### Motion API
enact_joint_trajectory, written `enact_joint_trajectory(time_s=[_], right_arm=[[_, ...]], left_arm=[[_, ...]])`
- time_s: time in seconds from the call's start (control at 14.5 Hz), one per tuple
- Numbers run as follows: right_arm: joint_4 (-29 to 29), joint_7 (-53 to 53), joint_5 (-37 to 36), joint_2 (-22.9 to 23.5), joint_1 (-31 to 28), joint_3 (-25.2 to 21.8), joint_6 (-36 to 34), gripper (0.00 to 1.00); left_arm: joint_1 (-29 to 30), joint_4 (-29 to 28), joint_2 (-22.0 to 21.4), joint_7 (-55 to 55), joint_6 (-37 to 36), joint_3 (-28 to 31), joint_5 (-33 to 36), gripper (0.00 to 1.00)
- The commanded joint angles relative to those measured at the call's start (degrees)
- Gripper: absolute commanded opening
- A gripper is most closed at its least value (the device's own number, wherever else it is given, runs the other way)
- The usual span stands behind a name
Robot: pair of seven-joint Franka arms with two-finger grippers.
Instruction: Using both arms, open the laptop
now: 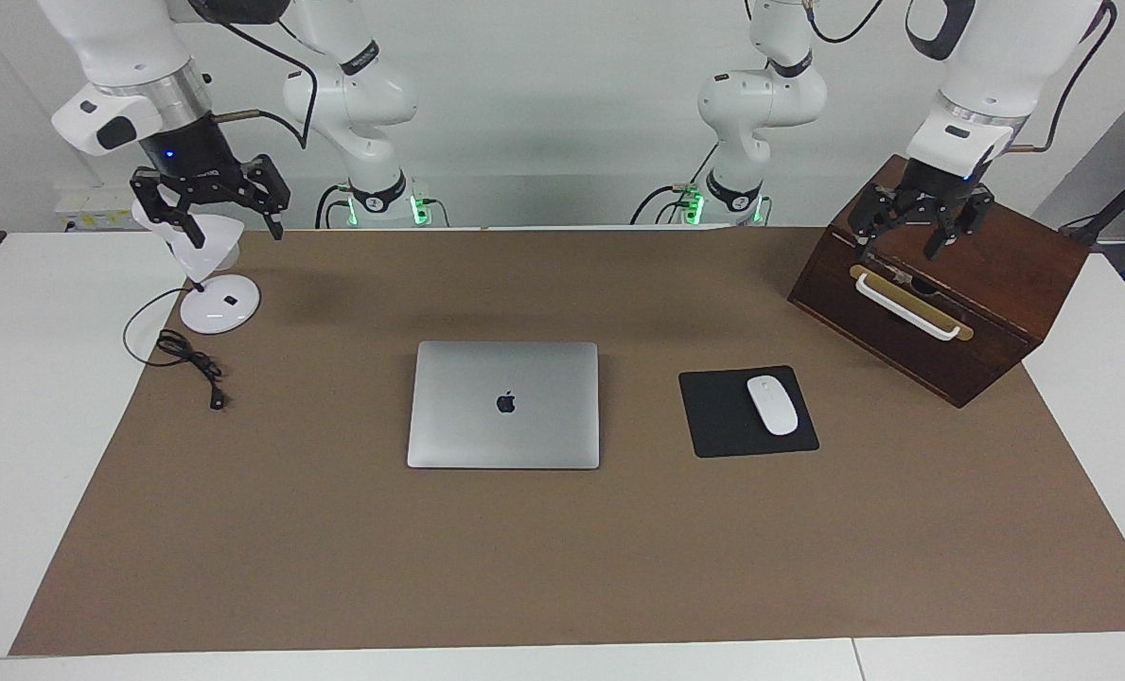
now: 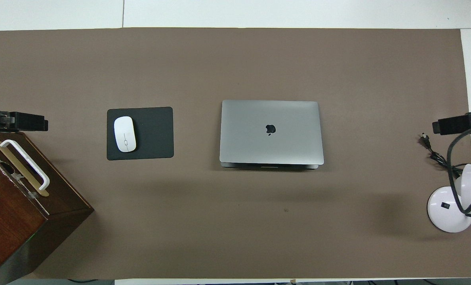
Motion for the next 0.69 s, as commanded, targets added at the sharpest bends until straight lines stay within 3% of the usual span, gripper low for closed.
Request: enact_joint_trajectory(time_s=[0.0,0.62], right_arm=[[-0.9,0.0,0.4,-0.5,-0.7,0.3,1.1,1.0],[-0.8,-0.1,0.4,-0.4,-0.7,-0.2,1.0,1.0]], left_arm=[[0.1,0.5,-0.2,-1.2,-0.5,0.1,-0.3,1.0],[0.5,0.4,-0.3,-1.3,-0.6,0.1,-0.3,1.0]])
